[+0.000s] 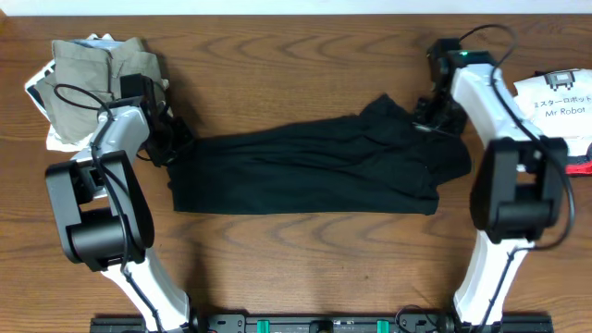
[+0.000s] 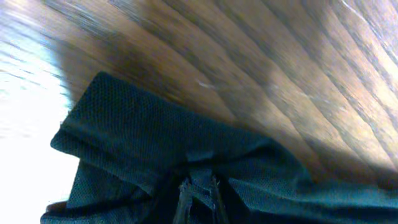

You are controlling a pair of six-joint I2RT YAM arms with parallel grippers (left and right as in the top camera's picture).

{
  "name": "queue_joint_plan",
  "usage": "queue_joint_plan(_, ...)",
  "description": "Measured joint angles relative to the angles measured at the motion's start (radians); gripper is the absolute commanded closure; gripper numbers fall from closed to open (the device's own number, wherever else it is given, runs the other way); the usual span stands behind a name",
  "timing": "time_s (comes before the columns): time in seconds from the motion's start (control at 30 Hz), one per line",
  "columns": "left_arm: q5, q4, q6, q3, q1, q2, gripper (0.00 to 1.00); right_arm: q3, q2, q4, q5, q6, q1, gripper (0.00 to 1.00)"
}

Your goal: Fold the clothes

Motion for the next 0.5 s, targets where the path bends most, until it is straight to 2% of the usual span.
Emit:
queue_joint_plan(0.13,-0.016,-0.005,0.0,0.003,0.006,0.0,0.84,0.0,-0.093,-0.016,0.048,0.006,-0.013,0.95)
queue_joint_plan(0.23,-0.031,-0.018,0.0,0.003,0.007,-0.01,0.84,0.0,-0.124,-0.014,0.036,-0.009,-0.016,0.91)
queue_joint_plan(0.5,-0.036,-0.094,0.0,0.003,0.014,-0.134,0.83,-0.005,-0.124,0.003,-0.164,-0.196,-0.016,0.9)
